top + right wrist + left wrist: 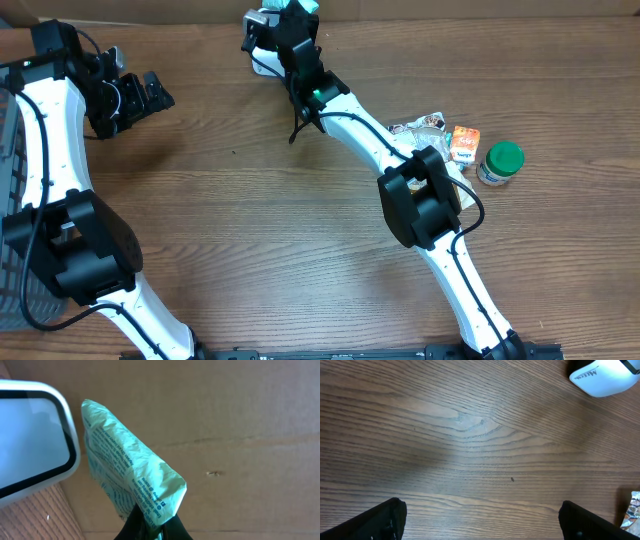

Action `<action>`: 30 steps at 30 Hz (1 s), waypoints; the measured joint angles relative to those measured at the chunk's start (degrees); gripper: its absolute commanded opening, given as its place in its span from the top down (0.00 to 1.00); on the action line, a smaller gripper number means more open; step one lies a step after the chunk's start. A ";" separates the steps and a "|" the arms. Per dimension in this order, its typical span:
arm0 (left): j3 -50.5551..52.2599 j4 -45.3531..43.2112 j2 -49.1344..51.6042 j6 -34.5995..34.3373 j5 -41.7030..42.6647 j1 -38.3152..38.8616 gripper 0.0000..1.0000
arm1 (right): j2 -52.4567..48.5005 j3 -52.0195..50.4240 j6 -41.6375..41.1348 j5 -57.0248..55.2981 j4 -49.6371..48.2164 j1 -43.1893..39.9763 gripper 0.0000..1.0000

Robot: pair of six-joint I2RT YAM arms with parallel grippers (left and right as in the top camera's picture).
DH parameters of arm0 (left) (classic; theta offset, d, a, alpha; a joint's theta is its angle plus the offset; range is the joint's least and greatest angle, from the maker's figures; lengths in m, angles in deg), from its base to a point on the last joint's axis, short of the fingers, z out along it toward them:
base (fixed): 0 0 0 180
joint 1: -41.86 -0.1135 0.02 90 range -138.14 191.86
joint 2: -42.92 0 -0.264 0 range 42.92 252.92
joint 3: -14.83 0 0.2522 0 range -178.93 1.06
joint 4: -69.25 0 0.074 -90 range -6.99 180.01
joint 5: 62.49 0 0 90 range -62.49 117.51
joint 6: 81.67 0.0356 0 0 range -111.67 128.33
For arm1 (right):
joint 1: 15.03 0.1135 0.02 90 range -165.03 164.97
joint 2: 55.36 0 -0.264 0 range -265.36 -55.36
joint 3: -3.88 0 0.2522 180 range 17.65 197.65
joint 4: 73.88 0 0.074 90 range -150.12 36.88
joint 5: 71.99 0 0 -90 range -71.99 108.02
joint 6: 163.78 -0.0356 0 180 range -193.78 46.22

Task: Scan the item barcode
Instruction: 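Lift the teal pack and hold it in front of the scanner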

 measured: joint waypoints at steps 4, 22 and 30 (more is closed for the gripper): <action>0.00 -0.02 0.00 0.00 0.00 0.00 0.00 | 0.00 0.00 1.75 -0.70 2.29 0.26 0.96; 0.00 0.00 0.00 0.00 0.00 0.00 0.01 | -0.02 0.00 13.35 -4.66 -0.20 2.36 0.96; 0.00 0.00 0.00 0.00 0.00 0.00 0.00 | 0.00 0.00 12.96 -6.05 -1.22 3.91 0.96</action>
